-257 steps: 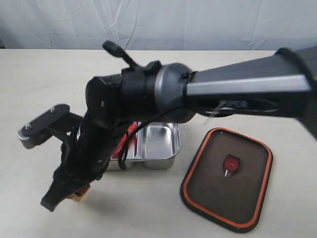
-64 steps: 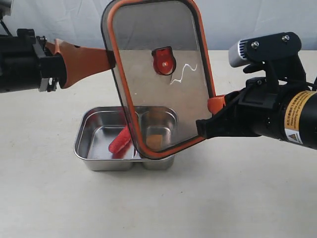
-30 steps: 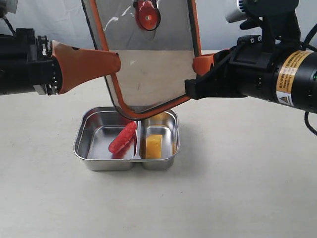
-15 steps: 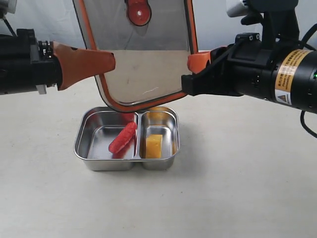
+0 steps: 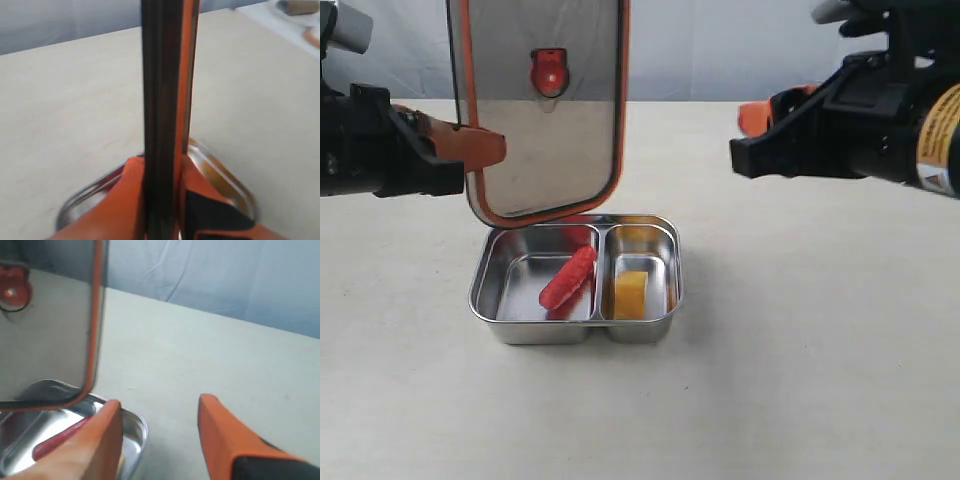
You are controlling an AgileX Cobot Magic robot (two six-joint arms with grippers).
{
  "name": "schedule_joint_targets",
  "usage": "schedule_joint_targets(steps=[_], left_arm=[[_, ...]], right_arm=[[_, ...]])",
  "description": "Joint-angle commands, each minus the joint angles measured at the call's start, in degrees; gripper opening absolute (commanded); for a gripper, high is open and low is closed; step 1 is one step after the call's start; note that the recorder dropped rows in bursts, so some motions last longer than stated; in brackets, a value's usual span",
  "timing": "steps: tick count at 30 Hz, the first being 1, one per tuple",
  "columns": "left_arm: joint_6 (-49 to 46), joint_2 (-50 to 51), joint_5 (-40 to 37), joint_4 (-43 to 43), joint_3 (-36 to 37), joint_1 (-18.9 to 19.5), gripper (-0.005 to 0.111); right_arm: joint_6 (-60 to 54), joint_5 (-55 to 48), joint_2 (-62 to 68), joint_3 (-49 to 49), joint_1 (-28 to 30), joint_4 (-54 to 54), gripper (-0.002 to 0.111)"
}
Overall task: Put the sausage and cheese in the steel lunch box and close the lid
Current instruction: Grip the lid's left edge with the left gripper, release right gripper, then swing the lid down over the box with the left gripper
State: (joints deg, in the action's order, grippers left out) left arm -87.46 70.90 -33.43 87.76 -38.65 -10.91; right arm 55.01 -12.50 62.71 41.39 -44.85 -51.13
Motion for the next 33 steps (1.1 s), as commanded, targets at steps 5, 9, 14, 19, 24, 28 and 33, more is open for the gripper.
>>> schedule_joint_targets(steps=[5,9,14,19,24,28,33], left_arm=[[-0.2,-1.55,19.88,-12.48,-1.23,-4.33,0.0],[-0.2,-1.55,28.8,-26.8,-1.47,-10.7,0.0],[-0.2,-1.55,36.87,-39.23,-0.78,-18.4,0.0],[-8.06,-1.55,51.46,-36.87,3.08,-22.6,0.0],[-30.14,-1.55,60.67,-18.32,7.12,-28.84,0.0],[-34.57,-1.55,68.95,-12.01,9.02,-36.41,0.0],[-34.57,-0.62,79.4,-11.91,10.64,-43.62,0.0]], right_arm=[[-0.45,-10.67,-8.04,2.4,0.24,-1.94,0.046],[-0.22,-11.34,-9.54,2.4,0.24,-1.04,0.046],[-0.22,-11.77,-9.78,2.4,0.24,-0.92,0.044],[-0.46,-17.07,-9.78,2.4,0.24,-0.92,0.044],[-0.44,-19.77,-9.78,2.4,0.24,-1.03,0.044],[-0.44,-19.77,-9.78,2.4,0.24,-1.03,0.044],[-0.44,-19.7,-9.78,2.4,0.24,-0.79,0.044]])
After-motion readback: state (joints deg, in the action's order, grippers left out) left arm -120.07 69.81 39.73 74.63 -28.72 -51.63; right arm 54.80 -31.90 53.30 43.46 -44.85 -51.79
